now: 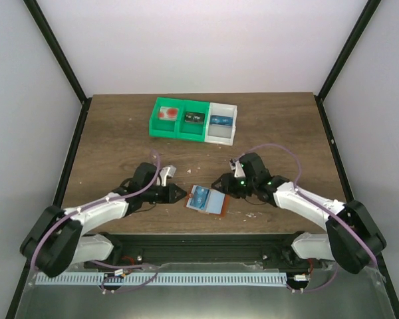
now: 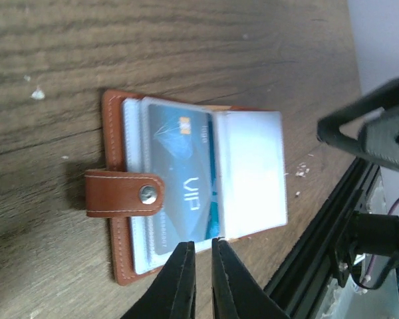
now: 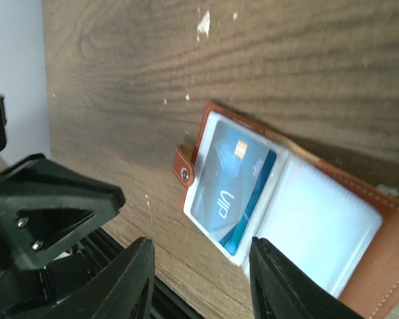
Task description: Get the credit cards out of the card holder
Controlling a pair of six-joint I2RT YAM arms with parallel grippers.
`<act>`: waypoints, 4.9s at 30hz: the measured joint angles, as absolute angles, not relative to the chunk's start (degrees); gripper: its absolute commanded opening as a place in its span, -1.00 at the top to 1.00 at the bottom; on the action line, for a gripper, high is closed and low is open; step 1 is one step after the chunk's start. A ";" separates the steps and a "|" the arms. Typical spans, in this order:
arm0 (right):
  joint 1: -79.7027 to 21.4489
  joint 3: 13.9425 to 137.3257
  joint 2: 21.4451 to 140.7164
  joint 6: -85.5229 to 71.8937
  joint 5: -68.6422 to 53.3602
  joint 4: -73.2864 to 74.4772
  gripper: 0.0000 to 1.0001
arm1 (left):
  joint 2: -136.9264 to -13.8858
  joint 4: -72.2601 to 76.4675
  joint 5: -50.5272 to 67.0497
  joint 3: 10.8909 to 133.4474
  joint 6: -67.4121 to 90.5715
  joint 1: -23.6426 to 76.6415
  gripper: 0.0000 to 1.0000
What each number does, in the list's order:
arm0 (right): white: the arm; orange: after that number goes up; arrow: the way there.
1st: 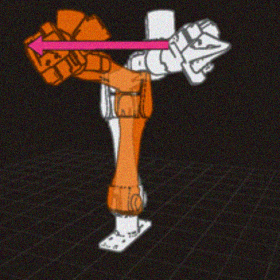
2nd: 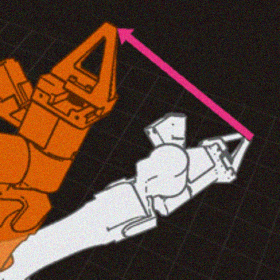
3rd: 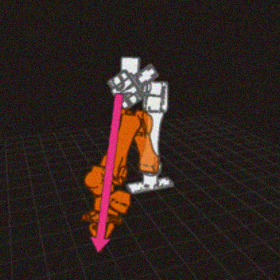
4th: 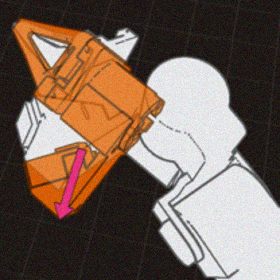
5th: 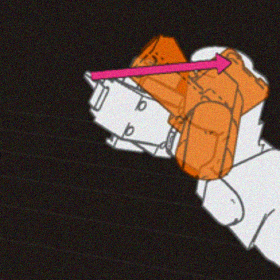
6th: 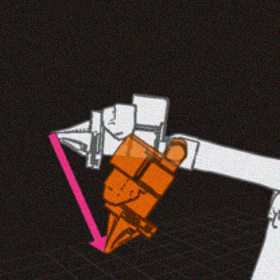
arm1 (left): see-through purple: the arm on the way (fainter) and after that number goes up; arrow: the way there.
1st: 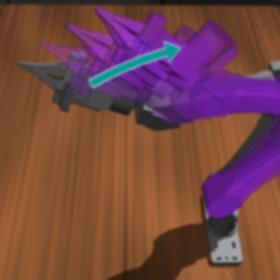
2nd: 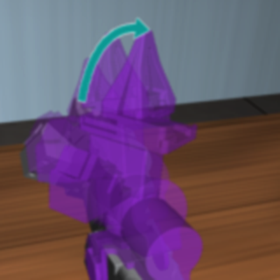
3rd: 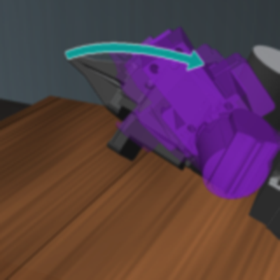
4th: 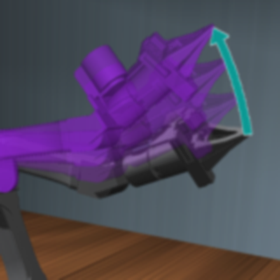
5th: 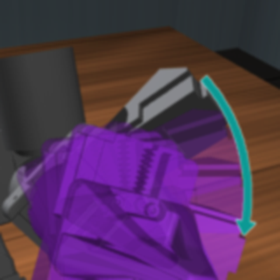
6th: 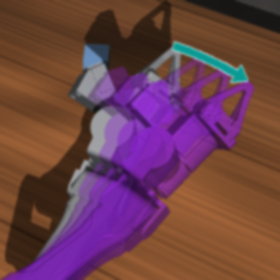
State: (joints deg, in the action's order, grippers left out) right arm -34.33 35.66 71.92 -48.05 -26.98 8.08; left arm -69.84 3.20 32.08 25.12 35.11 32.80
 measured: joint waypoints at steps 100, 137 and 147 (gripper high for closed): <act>-43.92 21.32 85.06 -56.53 -23.62 -22.90 0.85 | -89.10 29.32 32.45 18.31 41.91 39.90 1.00; -43.66 19.70 84.88 -56.38 -25.39 -24.49 0.93 | -89.21 30.20 32.21 17.87 41.32 39.92 1.00; -42.87 19.22 84.31 -55.99 -26.87 -24.49 0.94 | -89.21 30.20 32.21 17.87 41.32 39.92 1.00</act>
